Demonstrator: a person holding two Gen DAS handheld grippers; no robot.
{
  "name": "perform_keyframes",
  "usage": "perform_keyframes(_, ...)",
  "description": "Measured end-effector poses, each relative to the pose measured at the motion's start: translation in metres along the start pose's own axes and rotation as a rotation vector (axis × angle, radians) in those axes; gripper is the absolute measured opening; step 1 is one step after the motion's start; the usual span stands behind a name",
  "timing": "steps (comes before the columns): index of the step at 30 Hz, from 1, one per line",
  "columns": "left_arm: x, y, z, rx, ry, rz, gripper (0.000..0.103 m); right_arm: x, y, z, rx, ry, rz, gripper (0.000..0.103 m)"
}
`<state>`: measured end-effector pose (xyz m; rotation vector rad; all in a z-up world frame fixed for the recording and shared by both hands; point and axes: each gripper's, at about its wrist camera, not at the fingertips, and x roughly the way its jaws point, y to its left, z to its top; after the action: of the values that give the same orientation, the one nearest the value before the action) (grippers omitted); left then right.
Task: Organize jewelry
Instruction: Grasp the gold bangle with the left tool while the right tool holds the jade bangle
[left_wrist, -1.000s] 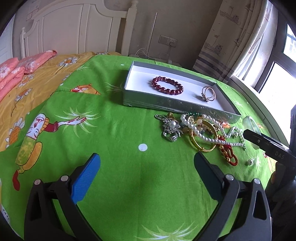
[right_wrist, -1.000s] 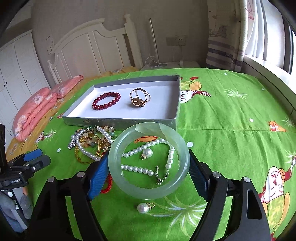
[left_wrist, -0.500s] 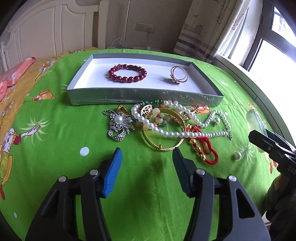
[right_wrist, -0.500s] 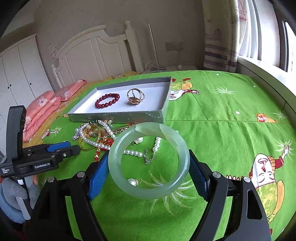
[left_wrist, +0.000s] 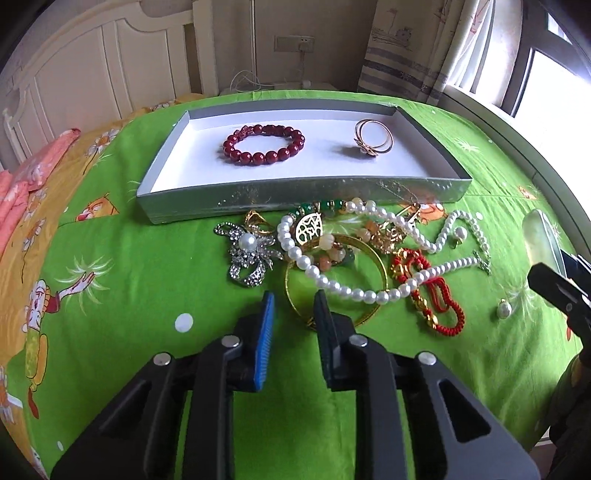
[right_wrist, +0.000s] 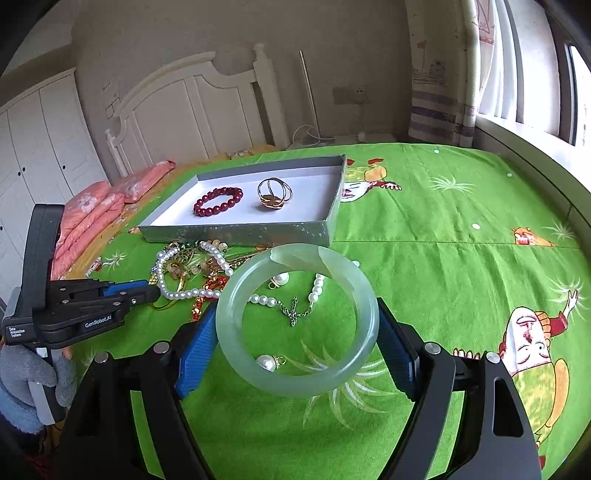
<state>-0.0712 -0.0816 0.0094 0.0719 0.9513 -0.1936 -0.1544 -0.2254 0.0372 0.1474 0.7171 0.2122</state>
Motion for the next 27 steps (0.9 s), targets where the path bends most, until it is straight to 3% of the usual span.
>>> perform_keyframes(6, -0.027, 0.028, -0.036, -0.001, 0.013, -0.005, 0.019, 0.001, 0.002, 0.0, -0.008, 0.004, -0.001, 0.077)
perform_keyframes(11, -0.032, 0.042, -0.041, -0.011, -0.003, -0.017, 0.02, 0.002, 0.006, -0.001, -0.023, 0.007, -0.011, 0.077)
perform_keyframes(16, -0.031, 0.029, -0.042, 0.049, -0.026, 0.024, 0.009, 0.002, 0.007, -0.001, -0.025, 0.006, -0.013, 0.077)
perform_keyframes(27, -0.084, 0.03, -0.019, 0.064, -0.192, 0.039, 0.002, -0.004, 0.009, -0.003, -0.042, -0.023, 0.0, 0.077)
